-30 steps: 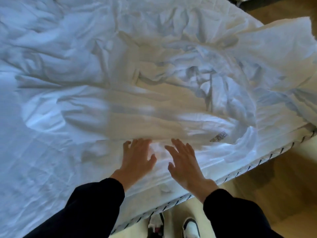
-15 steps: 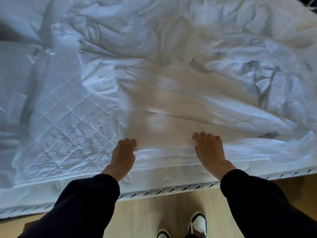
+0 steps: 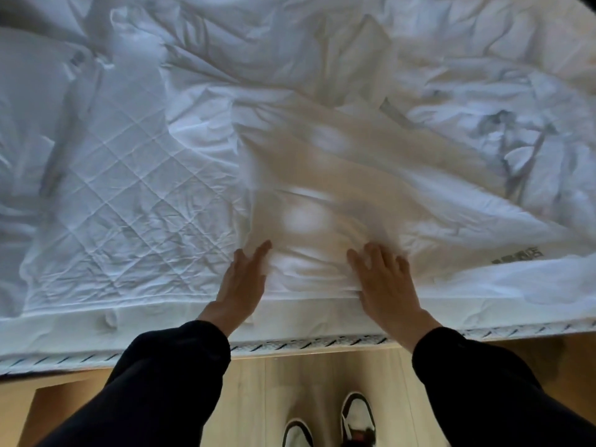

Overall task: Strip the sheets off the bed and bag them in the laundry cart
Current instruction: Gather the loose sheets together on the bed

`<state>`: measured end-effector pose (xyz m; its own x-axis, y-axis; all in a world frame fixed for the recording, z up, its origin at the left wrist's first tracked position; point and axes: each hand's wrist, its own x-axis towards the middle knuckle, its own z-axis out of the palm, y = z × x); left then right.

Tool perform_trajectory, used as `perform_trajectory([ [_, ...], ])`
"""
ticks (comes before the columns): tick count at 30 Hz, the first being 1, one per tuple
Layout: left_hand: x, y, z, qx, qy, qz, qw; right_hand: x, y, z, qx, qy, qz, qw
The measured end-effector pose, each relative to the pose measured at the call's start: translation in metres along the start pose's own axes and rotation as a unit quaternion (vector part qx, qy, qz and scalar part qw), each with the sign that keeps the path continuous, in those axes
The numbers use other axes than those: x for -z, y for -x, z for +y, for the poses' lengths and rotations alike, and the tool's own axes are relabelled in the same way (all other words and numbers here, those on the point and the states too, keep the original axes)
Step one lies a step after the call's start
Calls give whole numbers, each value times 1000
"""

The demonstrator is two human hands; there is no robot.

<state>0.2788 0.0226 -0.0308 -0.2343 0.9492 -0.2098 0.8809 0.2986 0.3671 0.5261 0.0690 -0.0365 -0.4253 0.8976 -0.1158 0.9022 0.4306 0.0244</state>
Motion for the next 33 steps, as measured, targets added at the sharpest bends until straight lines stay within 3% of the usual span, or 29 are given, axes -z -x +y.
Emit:
perform_trajectory([
  [6,23,20,-20,-107,22,9,994,8,-11,-13,44,-13,8,999],
  [10,41,66,-52,-147,38,25,988,7,6,-36,127,-78,-16,989],
  [14,32,118,-86,-159,-13,-39,986,-8,39,-61,205,-69,-33,976],
  [17,26,120,-91,-121,-6,-87,989,-12,47,-64,175,-59,-9,983],
  [19,28,108,-83,-51,83,-136,986,-7,48,-58,159,-53,-14,986],
  [21,32,90,-67,60,263,-98,958,2,47,-52,158,-75,-34,984],
  [23,29,63,-57,166,332,-36,928,13,44,-47,176,-103,-78,976],
  [25,22,37,-50,232,267,-52,934,25,37,-46,214,-115,-143,959],
  [28,15,24,-34,228,158,-60,959,35,31,-47,262,-106,-179,942],
  [30,11,36,-27,222,151,-47,962,33,31,-51,276,-91,-158,944],
  [33,-1,66,-29,198,135,-25,970,21,28,-57,251,-50,-49,965],
])
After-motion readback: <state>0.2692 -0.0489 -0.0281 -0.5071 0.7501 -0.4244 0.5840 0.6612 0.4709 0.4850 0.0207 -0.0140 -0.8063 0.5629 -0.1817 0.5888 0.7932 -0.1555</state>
